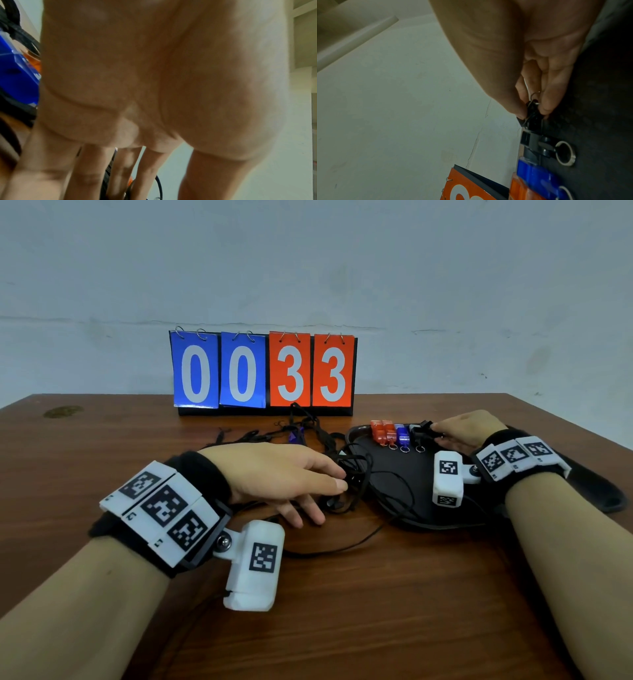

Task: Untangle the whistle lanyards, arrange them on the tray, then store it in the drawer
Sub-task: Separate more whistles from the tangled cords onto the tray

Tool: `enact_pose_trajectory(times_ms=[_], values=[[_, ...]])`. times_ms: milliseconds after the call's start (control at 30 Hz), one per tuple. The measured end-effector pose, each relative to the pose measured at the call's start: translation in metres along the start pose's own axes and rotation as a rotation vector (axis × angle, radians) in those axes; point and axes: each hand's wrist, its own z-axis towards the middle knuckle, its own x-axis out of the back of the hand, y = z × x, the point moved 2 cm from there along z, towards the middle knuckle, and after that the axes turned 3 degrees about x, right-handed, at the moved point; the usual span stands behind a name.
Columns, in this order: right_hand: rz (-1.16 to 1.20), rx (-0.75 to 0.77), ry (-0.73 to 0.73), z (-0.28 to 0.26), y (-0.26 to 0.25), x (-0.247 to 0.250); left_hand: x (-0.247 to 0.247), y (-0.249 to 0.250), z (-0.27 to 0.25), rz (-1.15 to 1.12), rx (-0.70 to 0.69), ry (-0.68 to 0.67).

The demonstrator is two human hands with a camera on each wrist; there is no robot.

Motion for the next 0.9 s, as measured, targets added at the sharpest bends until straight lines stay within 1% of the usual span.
enact_pose_trajectory(times_ms=[300,333,433,500,767,900], values=[[-0.048,0.022,-0.014,-0.007,-0.002,-0.002,0.0,-0.001,0.001,0.004,-0.002,-0.008],[-0.074,0.025,-0.01,-0.011,-0.004,-0.002,-0.001,-0.001,0.001,0.003,-0.002,-0.005],[-0.29,0.037,0.008,-0.023,-0.012,0.0,-0.001,0.001,0.001,0.005,0.002,0.001],[-0.371,0.048,-0.005,-0.026,-0.014,0.002,-0.002,0.001,0.001,0.008,0.002,0.002],[-0.461,0.059,-0.02,-0.033,-0.022,0.001,-0.001,0.0,0.002,0.033,-0.005,-0.007],[-0.544,0.091,-0.021,-0.039,-0.03,-0.002,0.0,-0.003,0.003,0.026,-0.001,-0.018]])
